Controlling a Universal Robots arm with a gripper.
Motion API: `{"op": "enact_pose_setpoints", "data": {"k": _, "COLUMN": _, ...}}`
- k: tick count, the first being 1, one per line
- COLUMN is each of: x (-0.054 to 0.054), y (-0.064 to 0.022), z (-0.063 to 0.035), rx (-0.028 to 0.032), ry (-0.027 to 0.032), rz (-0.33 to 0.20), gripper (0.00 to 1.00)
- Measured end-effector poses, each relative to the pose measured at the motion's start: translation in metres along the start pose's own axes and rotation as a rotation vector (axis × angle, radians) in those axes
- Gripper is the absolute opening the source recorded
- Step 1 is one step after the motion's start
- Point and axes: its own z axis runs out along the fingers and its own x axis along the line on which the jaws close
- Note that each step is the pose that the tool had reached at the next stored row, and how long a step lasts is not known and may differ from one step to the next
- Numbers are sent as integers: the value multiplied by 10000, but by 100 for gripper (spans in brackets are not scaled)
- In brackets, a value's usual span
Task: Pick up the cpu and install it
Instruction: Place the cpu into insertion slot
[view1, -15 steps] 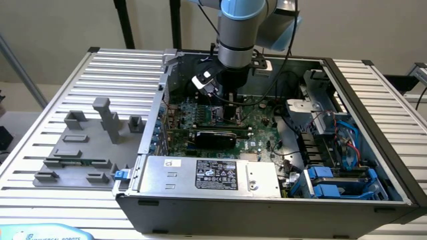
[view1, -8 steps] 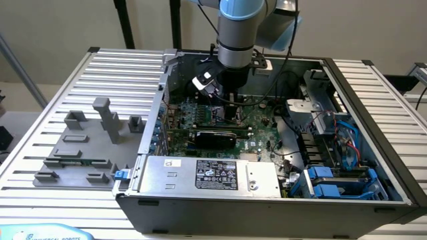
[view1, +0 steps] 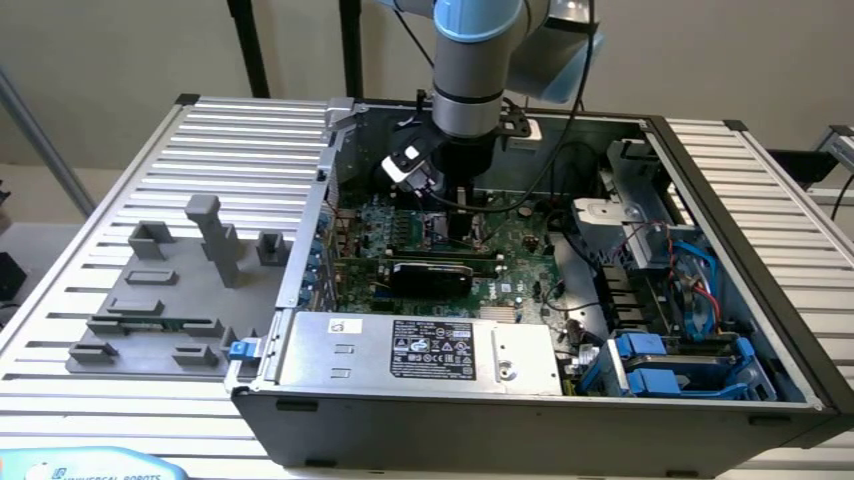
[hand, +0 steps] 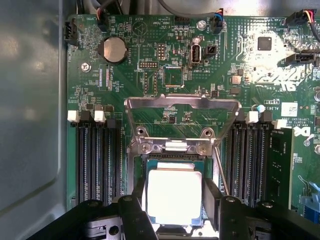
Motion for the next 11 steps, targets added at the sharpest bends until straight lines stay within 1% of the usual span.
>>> {"op": "enact_pose_setpoints", "data": {"k": 11, "x": 1, "y": 0, "z": 16, "rx": -25, "ry": 3, "rz": -67, "gripper": 55}}
